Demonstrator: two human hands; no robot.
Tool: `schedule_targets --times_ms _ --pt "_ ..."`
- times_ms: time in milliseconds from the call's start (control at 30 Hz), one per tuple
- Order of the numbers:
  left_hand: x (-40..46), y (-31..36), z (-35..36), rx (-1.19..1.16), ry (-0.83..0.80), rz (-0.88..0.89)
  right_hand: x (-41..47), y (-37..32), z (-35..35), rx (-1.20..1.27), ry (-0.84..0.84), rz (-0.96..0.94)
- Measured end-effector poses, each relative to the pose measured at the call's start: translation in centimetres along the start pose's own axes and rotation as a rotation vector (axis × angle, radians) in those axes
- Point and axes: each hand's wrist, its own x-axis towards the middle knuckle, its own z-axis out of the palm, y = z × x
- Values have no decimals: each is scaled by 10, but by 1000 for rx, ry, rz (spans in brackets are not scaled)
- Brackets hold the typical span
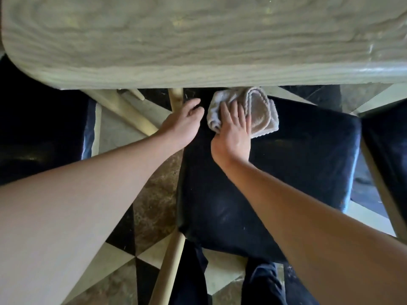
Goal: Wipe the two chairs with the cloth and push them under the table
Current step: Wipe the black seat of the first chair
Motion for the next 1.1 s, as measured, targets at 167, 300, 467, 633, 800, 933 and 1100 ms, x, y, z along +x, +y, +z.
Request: schedule_targets --times_ms 167,300,467,633,800,933,1100 --pt "-6 3 -1 -47 -37 14 -64 3 33 -86 -101 -281" --pt "-14 7 1 -11 -46 -6 -123 30 34 -129 -293 -511" --pt "-21 13 7 116 -104 83 -186 90 26 -386 -497 -926" --pt "-27 11 15 350 -230 6 -203 140 3 -636 -591 -1296" --pt "-23 14 20 252 -151 -125 -168 144 -10 -765 -685 -1599" --pt "-20 11 20 168 -138 -147 -125 116 -13 -646 -711 -1653" --pt "-18 7 20 185 -137 -120 -45 87 -34 -426 -532 -1336"
